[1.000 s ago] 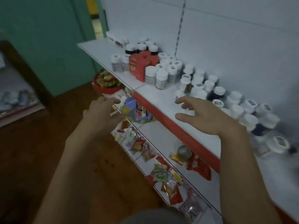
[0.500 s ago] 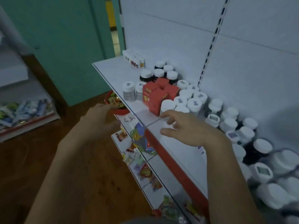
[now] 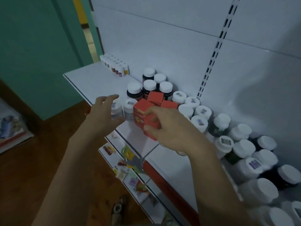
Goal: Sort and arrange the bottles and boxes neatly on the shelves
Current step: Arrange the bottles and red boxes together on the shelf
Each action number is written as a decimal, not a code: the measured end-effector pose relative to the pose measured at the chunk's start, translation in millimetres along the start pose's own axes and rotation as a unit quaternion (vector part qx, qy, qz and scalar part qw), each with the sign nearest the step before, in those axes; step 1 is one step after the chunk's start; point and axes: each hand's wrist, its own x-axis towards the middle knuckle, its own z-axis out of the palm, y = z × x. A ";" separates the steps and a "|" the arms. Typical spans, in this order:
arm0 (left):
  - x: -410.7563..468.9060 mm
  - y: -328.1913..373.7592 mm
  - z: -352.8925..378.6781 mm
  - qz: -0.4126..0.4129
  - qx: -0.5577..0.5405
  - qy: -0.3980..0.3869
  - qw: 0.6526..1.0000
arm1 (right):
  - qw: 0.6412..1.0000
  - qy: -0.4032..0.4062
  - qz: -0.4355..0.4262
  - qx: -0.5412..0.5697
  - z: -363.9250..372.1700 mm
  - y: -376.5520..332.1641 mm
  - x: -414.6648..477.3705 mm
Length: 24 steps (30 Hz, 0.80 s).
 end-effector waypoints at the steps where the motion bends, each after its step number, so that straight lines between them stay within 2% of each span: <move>1: 11.4 -5.4 -0.5 0.005 0.011 -0.019 1.000 | 1.000 0.022 -0.003 0.004 2.9 -3.0 10.0; 5: 56.8 -31.5 -3.3 0.054 0.039 -0.087 0.994 | 0.995 0.095 0.023 -0.006 16.3 -10.8 55.3; 8: 90.2 -53.3 -11.3 0.100 0.010 -0.118 0.988 | 0.989 0.130 0.065 -0.021 25.4 -15.8 86.3; 14: 149.6 -71.8 -9.1 0.159 -0.043 -0.096 0.982 | 0.974 0.095 0.169 -0.118 53.1 -22.3 130.3; 17: 170.5 -67.3 -1.7 0.216 -0.050 -0.121 0.968 | 0.960 0.120 0.222 -0.123 69.9 -27.5 135.5; 21: 197.6 -59.4 8.2 0.252 -0.060 -0.124 0.958 | 0.948 0.116 0.247 -0.162 81.2 -32.0 139.7; 24: 212.6 -56.9 13.7 0.270 -0.062 -0.111 0.955 | 0.939 0.148 0.263 -0.164 85.4 -34.4 141.5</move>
